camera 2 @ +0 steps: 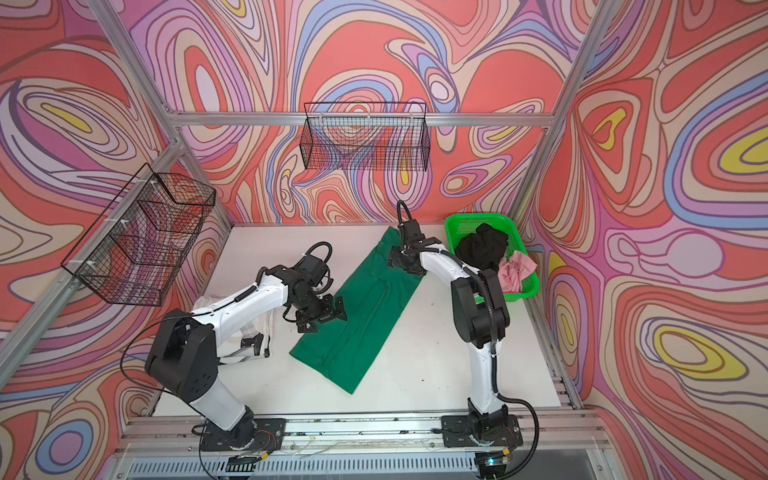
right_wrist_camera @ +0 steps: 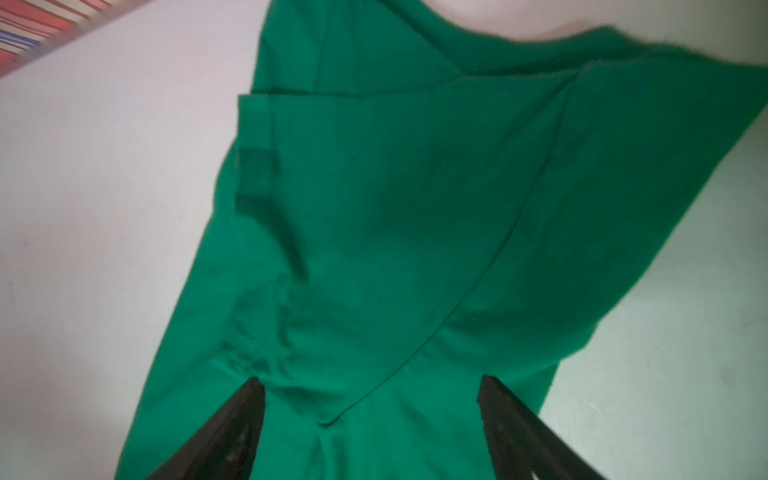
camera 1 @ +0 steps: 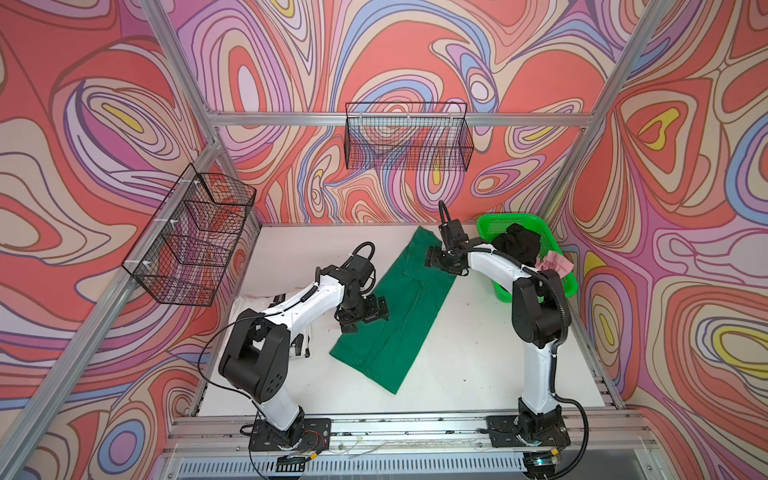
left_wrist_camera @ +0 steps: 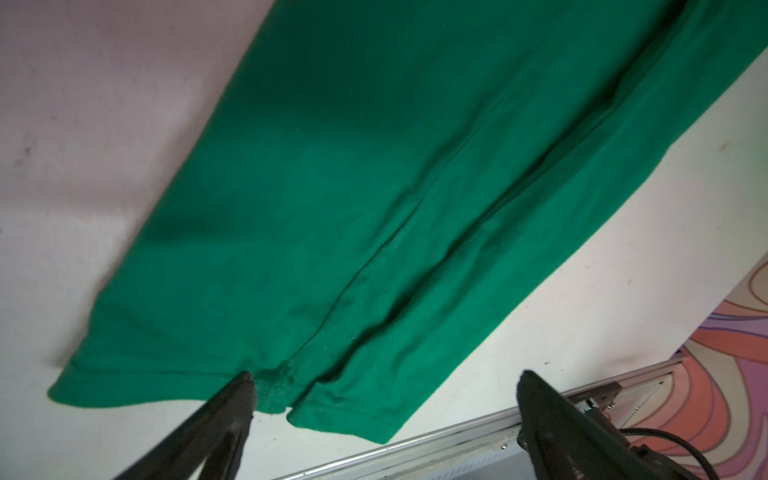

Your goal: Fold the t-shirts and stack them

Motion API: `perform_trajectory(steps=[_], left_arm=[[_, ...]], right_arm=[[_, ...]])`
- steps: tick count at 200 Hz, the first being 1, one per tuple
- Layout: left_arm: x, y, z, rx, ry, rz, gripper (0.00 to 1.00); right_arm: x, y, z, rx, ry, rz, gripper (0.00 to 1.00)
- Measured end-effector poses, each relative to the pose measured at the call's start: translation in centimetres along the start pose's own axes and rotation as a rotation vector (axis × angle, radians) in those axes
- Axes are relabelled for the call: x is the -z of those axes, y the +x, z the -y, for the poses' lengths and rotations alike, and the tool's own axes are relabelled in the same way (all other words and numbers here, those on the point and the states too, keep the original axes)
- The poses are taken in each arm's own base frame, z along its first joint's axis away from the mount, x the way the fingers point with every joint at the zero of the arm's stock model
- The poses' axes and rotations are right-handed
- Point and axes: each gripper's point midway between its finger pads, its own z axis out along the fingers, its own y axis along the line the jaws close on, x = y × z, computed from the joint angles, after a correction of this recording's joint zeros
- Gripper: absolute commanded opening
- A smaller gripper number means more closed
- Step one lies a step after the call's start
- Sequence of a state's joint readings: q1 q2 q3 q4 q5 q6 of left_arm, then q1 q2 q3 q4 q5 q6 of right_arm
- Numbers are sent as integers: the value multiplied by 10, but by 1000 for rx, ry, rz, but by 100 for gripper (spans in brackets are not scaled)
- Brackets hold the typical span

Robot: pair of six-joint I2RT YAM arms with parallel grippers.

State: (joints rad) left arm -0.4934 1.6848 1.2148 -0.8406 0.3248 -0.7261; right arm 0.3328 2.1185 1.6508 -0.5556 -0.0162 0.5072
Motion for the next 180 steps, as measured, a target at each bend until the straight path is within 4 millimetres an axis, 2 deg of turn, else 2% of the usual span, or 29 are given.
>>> perform_trajectory(steps=[33,54,97,144,161,180], left_arm=[[-27,-6,-18,-18,-57,-45,100],[-48,-1,-32,3,-82,-93,99],[-48,9,-24,31,-6,-97,99],[-56,59,3,30,85,-148,100],[-61,77,15,31,122,-170,100],[-62,87,24,35,146,-186,100]], right_arm=[[-34,15,8,-2,28,-59,84],[-36,4,-1,-1,2,-43,84],[-56,-17,-24,32,-69,-24,84],[-70,-33,-51,100,-147,-19,85],[-71,-35,-53,122,-139,-25,85],[-70,-31,-52,144,-108,-36,86]])
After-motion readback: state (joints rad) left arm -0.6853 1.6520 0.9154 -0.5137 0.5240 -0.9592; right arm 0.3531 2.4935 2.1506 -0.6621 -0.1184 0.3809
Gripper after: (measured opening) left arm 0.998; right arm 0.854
